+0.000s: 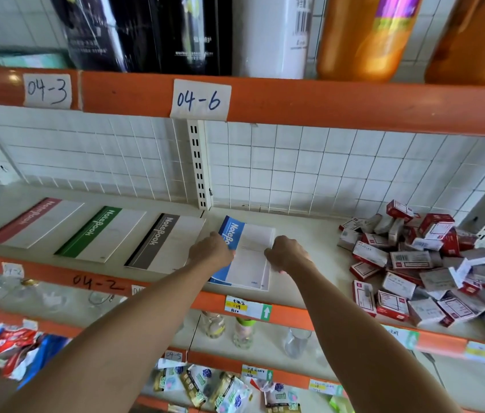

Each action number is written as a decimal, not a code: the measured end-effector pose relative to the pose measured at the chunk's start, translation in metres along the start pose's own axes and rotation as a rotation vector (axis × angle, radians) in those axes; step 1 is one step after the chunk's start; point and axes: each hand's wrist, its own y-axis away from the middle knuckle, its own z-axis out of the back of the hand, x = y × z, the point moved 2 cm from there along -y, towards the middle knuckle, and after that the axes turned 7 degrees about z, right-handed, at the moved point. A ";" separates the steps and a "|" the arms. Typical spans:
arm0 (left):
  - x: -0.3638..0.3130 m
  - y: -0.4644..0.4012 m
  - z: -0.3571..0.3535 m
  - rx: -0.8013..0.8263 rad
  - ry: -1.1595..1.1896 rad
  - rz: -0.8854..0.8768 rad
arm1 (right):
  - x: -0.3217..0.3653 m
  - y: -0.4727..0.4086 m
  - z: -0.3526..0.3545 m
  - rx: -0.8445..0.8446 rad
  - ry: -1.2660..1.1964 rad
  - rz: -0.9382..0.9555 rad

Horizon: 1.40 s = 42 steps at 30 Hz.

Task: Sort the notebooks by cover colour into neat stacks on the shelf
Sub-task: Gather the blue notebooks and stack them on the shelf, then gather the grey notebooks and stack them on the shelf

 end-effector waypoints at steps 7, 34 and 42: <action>-0.003 0.000 0.004 -0.074 -0.284 -0.103 | 0.006 -0.003 0.000 -0.049 -0.001 0.057; 0.290 -0.005 0.125 -0.245 -0.160 -0.226 | 0.293 0.050 -0.120 -0.120 -0.042 0.345; 0.420 0.005 0.157 -0.215 -0.131 -0.159 | 0.404 0.080 -0.185 -0.058 -0.026 0.457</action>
